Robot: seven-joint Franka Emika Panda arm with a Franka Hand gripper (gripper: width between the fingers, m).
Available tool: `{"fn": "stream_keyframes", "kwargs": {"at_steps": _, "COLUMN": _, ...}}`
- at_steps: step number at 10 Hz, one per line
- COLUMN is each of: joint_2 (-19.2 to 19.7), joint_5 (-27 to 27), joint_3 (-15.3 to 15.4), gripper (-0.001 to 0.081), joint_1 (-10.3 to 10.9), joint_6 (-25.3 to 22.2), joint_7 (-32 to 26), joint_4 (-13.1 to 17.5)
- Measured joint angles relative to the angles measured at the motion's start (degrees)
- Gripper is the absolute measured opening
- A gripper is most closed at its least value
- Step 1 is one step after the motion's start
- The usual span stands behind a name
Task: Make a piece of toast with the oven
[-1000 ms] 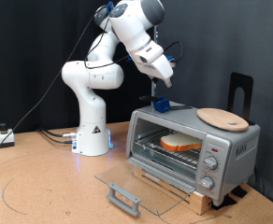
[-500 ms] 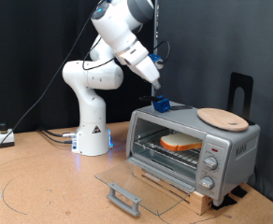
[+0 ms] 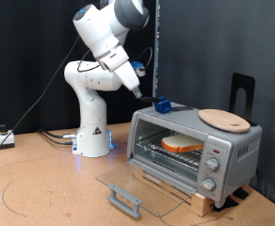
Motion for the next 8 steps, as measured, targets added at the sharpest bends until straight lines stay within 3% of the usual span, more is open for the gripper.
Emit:
{"fn": "stream_keyframes", "kwargs": {"at_steps": 4, "joint_2": 7.3, "joint_5": -3.4, "joint_3": 0.3, "gripper": 0.0809, "joint_1": -4.6, "joint_6": 3.5, "joint_7": -2.5, "joint_4": 3.2}}
{"fn": "stream_keyframes", "kwargs": {"at_steps": 5, "joint_2": 7.3, "joint_5": -3.4, "joint_3": 0.3, "gripper": 0.0809, "joint_1": -4.6, "joint_6": 3.4, "joint_7": -2.5, "joint_4": 3.1}}
{"fn": "stream_keyframes", "kwargs": {"at_steps": 8, "joint_2": 11.0, "joint_5": -8.3, "joint_3": 1.8, "gripper": 0.0809, "joint_1": -6.3, "joint_6": -6.2, "joint_7": 11.0, "joint_4": 5.9}}
